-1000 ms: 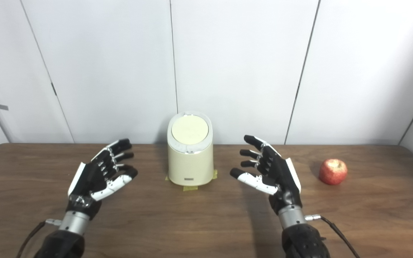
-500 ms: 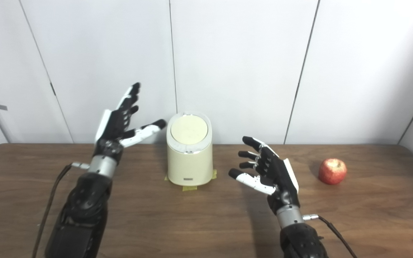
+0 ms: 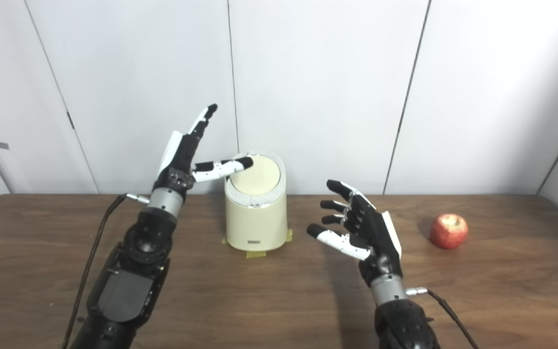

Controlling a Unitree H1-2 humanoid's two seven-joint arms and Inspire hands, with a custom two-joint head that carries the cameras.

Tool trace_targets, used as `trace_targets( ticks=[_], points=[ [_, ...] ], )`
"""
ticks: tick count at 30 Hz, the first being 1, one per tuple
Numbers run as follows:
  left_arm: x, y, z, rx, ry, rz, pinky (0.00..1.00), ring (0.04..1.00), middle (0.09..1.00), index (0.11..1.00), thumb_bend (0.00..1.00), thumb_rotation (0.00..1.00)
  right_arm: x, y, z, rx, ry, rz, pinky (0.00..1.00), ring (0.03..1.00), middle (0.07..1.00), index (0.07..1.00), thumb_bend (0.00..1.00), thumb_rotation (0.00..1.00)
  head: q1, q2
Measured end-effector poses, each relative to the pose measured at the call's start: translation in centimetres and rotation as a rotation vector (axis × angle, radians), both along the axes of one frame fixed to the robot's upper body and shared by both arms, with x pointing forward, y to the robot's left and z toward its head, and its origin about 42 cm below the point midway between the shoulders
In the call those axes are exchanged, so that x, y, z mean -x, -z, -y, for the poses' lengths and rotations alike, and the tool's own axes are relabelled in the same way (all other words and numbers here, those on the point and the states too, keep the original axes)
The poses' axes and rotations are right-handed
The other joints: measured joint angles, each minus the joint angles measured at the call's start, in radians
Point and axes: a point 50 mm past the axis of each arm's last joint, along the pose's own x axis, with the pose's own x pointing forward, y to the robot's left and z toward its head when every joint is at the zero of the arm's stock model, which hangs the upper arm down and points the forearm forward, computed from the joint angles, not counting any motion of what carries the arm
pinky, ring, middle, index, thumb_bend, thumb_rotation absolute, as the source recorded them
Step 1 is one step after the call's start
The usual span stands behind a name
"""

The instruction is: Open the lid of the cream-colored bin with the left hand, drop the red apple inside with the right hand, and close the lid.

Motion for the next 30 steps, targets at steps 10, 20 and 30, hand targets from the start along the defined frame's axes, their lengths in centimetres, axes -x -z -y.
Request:
trace_targets(
  ticks=[10, 20, 30],
  points=[
    [-0.3, 1.2, 0.6, -0.051, -0.002, -0.031, 1.00, 1.000, 1.000, 1.000, 0.86, 0.09, 0.0, -0.1, -0.5, -0.016, 0.002, 0.002, 0.57, 0.704, 0.840, 0.759, 0.89, 0.25, -0.012, 0.005],
    [-0.7, 2.3, 1.1, -0.130, -0.037, -0.033, 0.94, 1.000, 1.000, 1.000, 0.81, 0.06, 0.1, -0.1, -0.7, -0.024, 0.000, 0.004, 0.57, 0.699, 0.831, 0.758, 0.90, 0.26, -0.025, 0.008],
    [-1.2, 3.3, 1.1, -0.230, -0.098, 0.011, 0.90, 1.000, 1.000, 1.000, 0.77, 0.05, 0.1, -0.2, -1.1, -0.012, -0.009, 0.017, 0.54, 0.688, 0.833, 0.761, 0.90, 0.27, -0.026, 0.012]
  ],
)
